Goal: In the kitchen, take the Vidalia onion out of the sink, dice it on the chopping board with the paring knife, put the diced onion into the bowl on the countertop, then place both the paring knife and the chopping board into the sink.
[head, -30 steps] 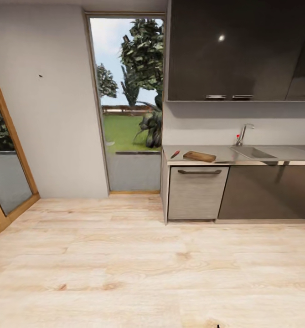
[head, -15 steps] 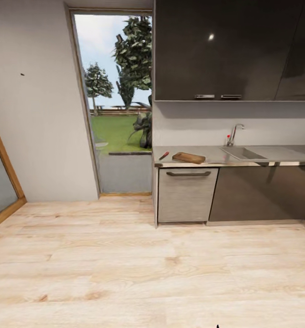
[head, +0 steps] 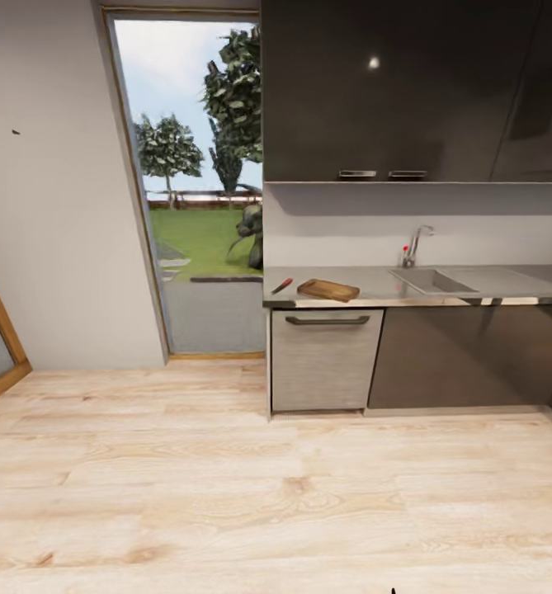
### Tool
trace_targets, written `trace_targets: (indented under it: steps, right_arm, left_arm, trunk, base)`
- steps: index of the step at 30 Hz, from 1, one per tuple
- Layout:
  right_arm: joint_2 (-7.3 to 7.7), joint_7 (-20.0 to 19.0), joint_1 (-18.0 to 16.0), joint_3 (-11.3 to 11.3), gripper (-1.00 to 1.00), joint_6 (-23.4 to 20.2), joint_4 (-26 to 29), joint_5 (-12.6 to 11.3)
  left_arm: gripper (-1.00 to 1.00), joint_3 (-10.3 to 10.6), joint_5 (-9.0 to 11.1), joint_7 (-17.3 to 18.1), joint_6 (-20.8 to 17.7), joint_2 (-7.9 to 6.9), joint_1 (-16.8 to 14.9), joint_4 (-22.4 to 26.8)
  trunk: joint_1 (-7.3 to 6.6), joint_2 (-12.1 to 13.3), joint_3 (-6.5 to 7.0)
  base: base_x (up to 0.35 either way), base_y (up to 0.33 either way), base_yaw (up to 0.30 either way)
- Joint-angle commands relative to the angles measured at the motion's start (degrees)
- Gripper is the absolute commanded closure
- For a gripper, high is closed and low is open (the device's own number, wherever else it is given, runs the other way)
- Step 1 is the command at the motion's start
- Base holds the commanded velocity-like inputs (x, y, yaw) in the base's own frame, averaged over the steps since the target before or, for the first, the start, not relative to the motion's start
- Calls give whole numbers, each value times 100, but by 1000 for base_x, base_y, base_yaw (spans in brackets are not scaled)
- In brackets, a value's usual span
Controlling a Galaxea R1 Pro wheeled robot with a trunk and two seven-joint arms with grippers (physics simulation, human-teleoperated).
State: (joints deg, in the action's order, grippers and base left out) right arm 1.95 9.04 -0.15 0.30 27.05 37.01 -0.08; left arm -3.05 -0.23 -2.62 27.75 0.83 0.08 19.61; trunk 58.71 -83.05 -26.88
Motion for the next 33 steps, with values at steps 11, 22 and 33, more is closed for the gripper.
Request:
trace_targets:
  steps: [11,22,33]
  right_arm:
    - [-2,19,0,14,-100,11,-1,0]
    - [-5,19,-1,14,-100,11,-1,0]
    - [-10,19,0,14,-100,11,-1,0]
  left_arm:
    - [-100,-31,-4,7,11,5,1,8]
    - [-100,-38,-4,7,2,5,1,8]
    - [-100,-38,-4,7,2,5,1,8]
  trunk:
    - [2,-2,-5]
    - [2,-2,-5]
    - [2,-2,-5]
  base:
    - [222,-246,0]
    - [232,-246,0]
    - [242,-238,20]
